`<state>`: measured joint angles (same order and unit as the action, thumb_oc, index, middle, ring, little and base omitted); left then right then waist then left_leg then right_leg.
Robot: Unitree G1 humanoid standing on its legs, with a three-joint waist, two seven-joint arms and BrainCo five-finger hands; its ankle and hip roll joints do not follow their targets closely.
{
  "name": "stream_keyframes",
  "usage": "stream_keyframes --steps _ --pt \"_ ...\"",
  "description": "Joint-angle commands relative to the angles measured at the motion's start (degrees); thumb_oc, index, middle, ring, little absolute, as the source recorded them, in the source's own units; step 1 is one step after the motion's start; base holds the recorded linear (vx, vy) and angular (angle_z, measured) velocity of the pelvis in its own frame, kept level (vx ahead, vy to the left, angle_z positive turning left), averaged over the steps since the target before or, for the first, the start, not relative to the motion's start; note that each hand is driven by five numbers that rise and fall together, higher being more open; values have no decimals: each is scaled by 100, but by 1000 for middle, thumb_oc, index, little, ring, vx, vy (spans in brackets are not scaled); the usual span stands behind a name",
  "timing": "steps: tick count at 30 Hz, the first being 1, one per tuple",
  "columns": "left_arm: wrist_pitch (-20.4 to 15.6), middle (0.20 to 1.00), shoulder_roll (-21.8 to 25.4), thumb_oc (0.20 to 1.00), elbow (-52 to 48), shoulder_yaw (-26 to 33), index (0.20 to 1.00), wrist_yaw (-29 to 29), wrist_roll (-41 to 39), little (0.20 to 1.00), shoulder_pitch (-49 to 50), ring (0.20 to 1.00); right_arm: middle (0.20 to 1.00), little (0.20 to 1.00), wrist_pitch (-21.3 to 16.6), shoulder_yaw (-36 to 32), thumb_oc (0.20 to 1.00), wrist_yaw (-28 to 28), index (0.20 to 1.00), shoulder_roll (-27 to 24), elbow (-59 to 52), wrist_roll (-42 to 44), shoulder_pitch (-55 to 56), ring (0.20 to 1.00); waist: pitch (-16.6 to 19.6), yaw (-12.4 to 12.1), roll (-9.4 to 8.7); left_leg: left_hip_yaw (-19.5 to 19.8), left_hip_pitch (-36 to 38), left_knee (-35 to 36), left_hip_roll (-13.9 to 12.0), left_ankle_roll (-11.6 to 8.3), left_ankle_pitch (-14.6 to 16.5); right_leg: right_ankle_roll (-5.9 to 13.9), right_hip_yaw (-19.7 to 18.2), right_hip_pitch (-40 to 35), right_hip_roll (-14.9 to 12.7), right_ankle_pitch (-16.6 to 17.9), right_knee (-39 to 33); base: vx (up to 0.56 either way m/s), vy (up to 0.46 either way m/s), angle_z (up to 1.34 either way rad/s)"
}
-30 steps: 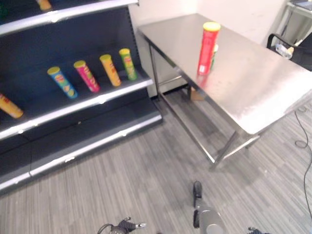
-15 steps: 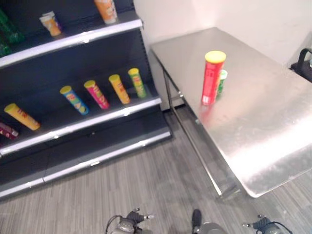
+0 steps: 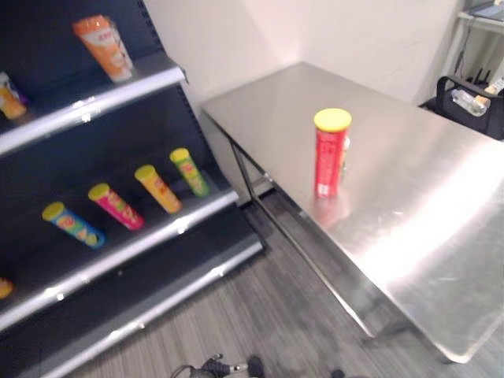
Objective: Put the goods on the table back onto the shelves and tidy them up.
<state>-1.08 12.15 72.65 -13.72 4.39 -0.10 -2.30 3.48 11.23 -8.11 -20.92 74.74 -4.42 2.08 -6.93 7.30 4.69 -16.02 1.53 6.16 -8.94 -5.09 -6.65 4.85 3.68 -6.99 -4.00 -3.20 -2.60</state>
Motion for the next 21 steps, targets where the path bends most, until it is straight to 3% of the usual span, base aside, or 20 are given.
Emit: stream_keyframes --steps 1,4,6,7,12,14,15,16,18,19,20,21 --pt "-86 1000 239 1000 103 -20 1000 77 9 1000 -363 1000 1000 1000 34 18 1000 38 1000 36 147 140 -394 1000 -76 -96 -366 -104 -154 -116 101 -225 196 643 38 252 -926 116 43 107 207 -40" --pt "-86 1000 446 1000 68 0 1000 66 47 1000 -510 1000 1000 1000 51 -175 1000 87 1000 -37 263 251 -409 1000 -232 12 -434 -369 -9 -116 284 -13 426 730 -151 820 -981 157 994 77 216 -33" --pt "-91 1000 497 1000 54 5 1000 73 32 1000 -543 1000 1000 1000 61 -255 1000 61 1000 -73 368 264 -395 1000 -261 31 -421 -464 1 -116 273 7 460 718 -114 993 -942 190 1214 30 104 -57" --pt "-105 1000 597 1000 4 11 1000 76 -15 1000 -594 1000 1000 1000 66 -520 1000 11 1000 -187 531 391 -294 1000 -337 120 -462 -623 117 -116 292 20 561 717 82 1182 -979 249 1483 74 80 -52" --pt "-80 1000 734 1000 55 87 1000 79 -10 1000 -717 1000 1000 1000 124 -1135 1000 -72 1000 -513 921 764 -24 1000 -354 342 -560 -788 176 -116 304 -13 693 645 218 1399 -764 461 933 59 5 -44" --pt "-103 1000 723 1000 75 24 1000 37 47 1000 -803 1000 1000 1000 141 -1552 1000 -79 1000 -694 1184 1067 291 1000 -354 487 -614 -780 191 -116 317 -1 693 681 -78 1435 -634 466 745 98 5 -3" --pt "-118 1000 743 1000 85 5 1000 -14 80 1000 -890 1000 1000 1000 199 -2008 1000 -62 1000 -1101 1499 1295 492 1000 -317 549 -674 -802 218 -116 340 -10 703 684 -187 1375 -594 531 543 90 3 4" --pt "-118 1000 739 1000 86 2 1000 -13 79 1000 -891 1000 1000 1000 198 -2012 1000 -61 1000 -1104 1500 1295 494 1000 -318 546 -669 -803 220 -116 338 -10 704 684 -187 1371 -592 534 538 88 -20 -8" --pt "-107 1000 762 1000 103 -36 1000 -86 157 1000 -947 1000 1000 1000 240 -2604 1000 -91 1000 -1690 1782 1387 772 1000 -245 609 -726 -825 212 -116 315 -42 694 691 -108 1283 -600 576 327 93 -49 -11" --pt "-83 1000 737 1000 98 -55 1000 -91 240 1000 -965 1000 1000 1000 243 -3216 1000 -177 1000 -2344 1878 1468 959 1000 -187 656 -762 -805 199 -116 292 -70 682 705 -34 1200 -593 591 216 111 -56 7" --pt "-75 1000 688 1000 116 -66 1000 -77 278 1000 -977 1000 1000 1000 195 -3533 1000 -250 1000 -2585 1677 1564 1063 1000 -171 691 -766 -795 195 -116 279 -85 678 716 -2 1170 -590 599 184 107 -50 17" --pt "-59 1000 635 1000 112 23 1000 -5 298 1000 -952 1000 1000 1000 -17 -4079 1000 -459 1000 -2905 674 1702 1243 1000 -151 789 -810 -810 183 -116 259 -107 674 734 -16 1152 -579 602 147 47 -19 18"
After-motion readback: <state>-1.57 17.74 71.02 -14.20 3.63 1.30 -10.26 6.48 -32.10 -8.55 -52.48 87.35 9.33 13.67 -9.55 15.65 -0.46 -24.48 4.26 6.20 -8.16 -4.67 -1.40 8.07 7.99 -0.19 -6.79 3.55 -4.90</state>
